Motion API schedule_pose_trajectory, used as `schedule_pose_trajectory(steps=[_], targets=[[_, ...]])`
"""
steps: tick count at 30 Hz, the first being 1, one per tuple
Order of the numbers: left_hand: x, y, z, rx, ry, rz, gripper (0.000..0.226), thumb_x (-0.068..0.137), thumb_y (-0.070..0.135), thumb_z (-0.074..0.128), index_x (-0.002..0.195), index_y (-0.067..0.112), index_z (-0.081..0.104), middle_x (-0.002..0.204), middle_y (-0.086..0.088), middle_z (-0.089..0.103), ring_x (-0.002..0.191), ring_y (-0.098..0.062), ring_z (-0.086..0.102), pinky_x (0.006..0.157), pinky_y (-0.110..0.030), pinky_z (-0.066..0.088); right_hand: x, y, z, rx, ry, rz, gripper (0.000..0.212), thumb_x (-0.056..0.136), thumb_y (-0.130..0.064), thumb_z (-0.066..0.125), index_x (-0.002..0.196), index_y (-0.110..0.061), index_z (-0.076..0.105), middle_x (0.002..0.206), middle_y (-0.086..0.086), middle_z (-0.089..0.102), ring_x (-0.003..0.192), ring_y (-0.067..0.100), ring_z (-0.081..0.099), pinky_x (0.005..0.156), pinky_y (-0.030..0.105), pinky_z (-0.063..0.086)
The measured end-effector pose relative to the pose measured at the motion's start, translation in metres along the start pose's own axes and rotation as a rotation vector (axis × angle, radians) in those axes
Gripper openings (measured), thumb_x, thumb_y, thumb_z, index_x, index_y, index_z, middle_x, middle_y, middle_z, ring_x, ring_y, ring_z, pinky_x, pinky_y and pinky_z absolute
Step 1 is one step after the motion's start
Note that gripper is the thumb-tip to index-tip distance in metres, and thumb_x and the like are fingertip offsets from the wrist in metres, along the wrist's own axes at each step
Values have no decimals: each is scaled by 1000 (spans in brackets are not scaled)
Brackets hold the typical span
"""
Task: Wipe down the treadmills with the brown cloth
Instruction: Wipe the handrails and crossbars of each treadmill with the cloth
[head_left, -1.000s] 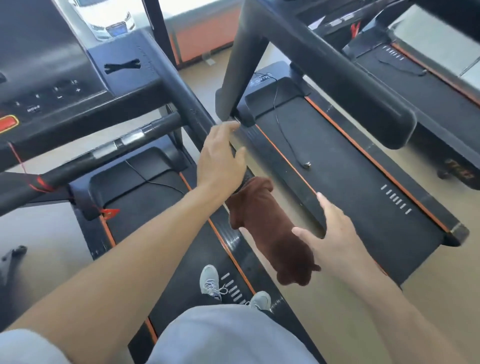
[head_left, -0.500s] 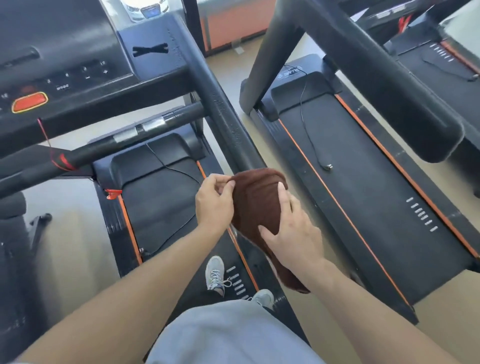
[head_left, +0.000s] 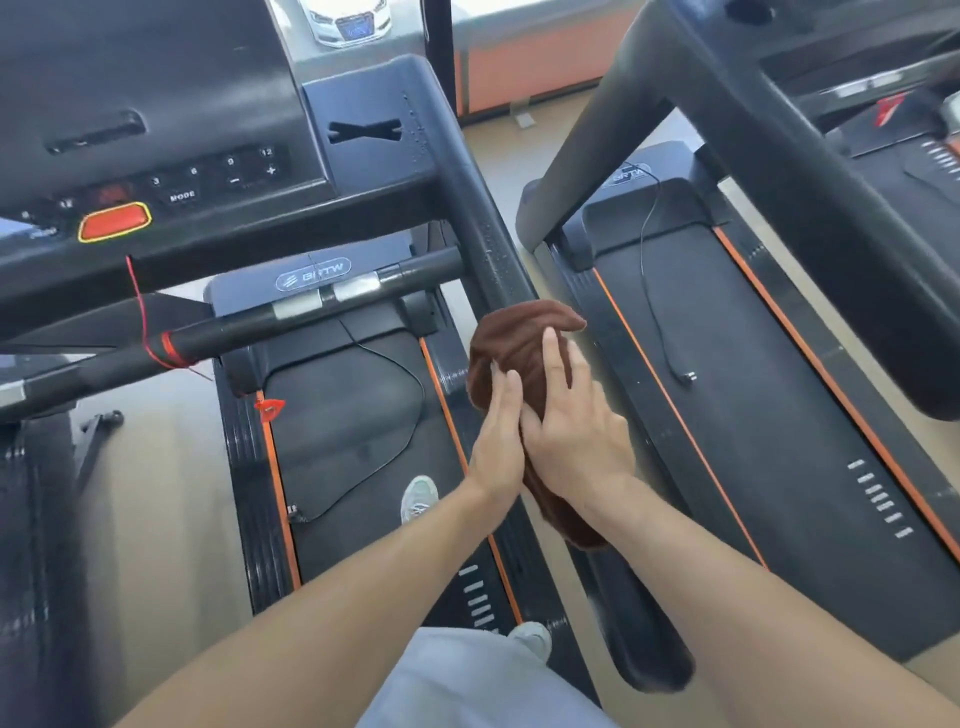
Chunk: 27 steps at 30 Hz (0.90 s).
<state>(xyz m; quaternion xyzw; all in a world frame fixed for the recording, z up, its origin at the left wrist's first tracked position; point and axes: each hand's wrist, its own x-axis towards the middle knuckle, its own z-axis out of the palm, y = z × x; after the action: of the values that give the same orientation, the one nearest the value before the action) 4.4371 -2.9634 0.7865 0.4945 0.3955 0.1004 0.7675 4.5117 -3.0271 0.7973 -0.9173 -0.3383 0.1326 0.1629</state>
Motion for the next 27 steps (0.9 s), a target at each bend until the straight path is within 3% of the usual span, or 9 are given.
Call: schedule_pose_trajectory(steps=[4, 8, 11, 13, 15, 17, 19, 21, 27], targets=[[56, 32, -9, 377, -61, 311, 67, 95, 71, 21, 155, 44, 6, 169, 21, -6, 153, 3, -17, 129, -44, -5, 65, -7, -11, 360, -106, 43, 62, 104, -51, 39, 161, -43, 16, 165, -11, 30, 145, 21, 41, 115, 49, 35], [110, 79, -17, 585, -45, 383, 76, 96, 69, 13, 161, 36, -6, 161, 30, -24, 148, 3, -30, 126, -44, -13, 141, -30, -7, 434, -132, 8, 61, 102, -60, 39, 159, -48, 21, 161, -17, 37, 145, 12, 41, 118, 47, 34], [121, 105, -18, 959, 77, 440, 82, 94, 62, 10, 164, 22, -4, 170, 5, -13, 156, -15, -20, 128, -45, -5, 188, -45, -4, 546, -135, 47, 59, 99, -59, 44, 153, -38, 40, 149, -6, 55, 138, 17, 51, 116, 46, 39], [133, 133, -23, 1167, 82, 479, 90, 92, 67, 13, 164, 12, 14, 172, -7, 7, 159, -22, -7, 129, -39, -3, 211, -52, -7, 573, -140, 115, 34, 100, -54, 45, 129, -38, 55, 123, -5, 67, 121, 22, 62, 107, 46, 47], [162, 167, -39, 1204, 51, 522, 82, 97, 63, 19, 160, 12, 30, 168, -8, 25, 158, -22, 10, 127, -35, 0, 234, -63, -11, 487, -145, 103, 23, 105, -47, 44, 123, -37, 55, 112, -5, 66, 113, 27, 65, 100, 48, 51], [198, 199, -60, 1212, 45, 595, 70, 102, 54, 25, 156, 12, 38, 165, -7, 34, 155, -24, 21, 127, -38, 5, 260, -85, -16, 322, -129, 11, 36, 101, -55, 38, 133, -39, 46, 120, 1, 65, 114, 32, 65, 96, 50, 52], [229, 222, -80, 1350, 64, 603, 67, 105, 50, 21, 160, 12, 30, 169, -5, 25, 158, -20, 12, 128, -39, -2, 292, -113, -14, 175, -97, 17, 57, 95, -62, 34, 147, -39, 32, 136, 3, 59, 119, 31, 63, 95, 47, 52], [257, 241, -97, 1440, 37, 502, 65, 109, 50, 14, 164, 15, 14, 172, 1, 7, 158, -13, -4, 127, -37, -13, 320, -143, -10, 46, 5, 99, 70, 98, -54, 41, 159, -27, 21, 143, 5, 53, 121, 31, 62, 90, 46, 51], [336, 305, -129, 1426, 33, 351, 70, 106, 60, 10, 165, 24, 6, 173, 4, -4, 157, -14, -15, 126, -40, -16, 404, -191, -14, -63, 14, 106, 76, 103, -47, 43, 163, -16, 10, 145, 13, 47, 124, 38, 57, 93, 47, 47]])
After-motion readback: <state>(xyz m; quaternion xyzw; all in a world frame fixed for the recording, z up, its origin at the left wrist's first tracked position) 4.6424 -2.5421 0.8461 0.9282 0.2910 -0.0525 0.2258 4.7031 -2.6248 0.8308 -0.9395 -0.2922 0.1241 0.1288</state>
